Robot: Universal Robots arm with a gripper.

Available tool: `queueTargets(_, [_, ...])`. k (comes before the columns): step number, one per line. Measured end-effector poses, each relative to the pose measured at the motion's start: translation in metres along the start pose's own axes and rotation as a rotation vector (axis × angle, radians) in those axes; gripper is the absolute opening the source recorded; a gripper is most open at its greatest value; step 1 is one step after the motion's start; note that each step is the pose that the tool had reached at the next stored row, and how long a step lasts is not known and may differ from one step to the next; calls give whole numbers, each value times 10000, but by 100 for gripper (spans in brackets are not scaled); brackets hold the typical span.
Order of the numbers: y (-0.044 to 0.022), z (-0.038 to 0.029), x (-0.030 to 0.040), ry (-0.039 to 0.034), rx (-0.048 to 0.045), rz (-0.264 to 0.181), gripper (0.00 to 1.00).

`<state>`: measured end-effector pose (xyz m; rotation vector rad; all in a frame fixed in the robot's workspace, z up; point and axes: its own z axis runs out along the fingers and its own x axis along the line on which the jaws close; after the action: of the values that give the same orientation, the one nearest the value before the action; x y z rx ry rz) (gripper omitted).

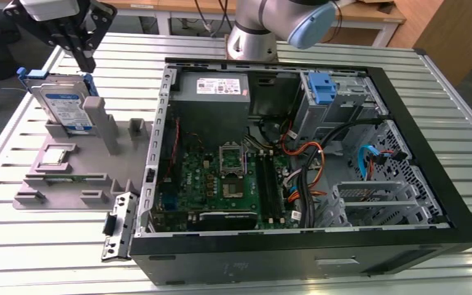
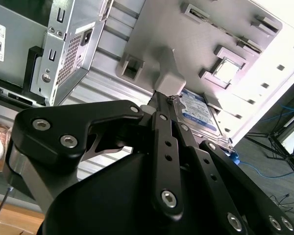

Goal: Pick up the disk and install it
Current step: 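Reach for the disk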

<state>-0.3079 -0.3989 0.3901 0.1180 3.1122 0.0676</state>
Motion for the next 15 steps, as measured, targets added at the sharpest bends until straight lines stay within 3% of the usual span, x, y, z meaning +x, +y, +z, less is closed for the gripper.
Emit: queueTargets(15, [-10, -2, 128, -3, 0, 0, 10])
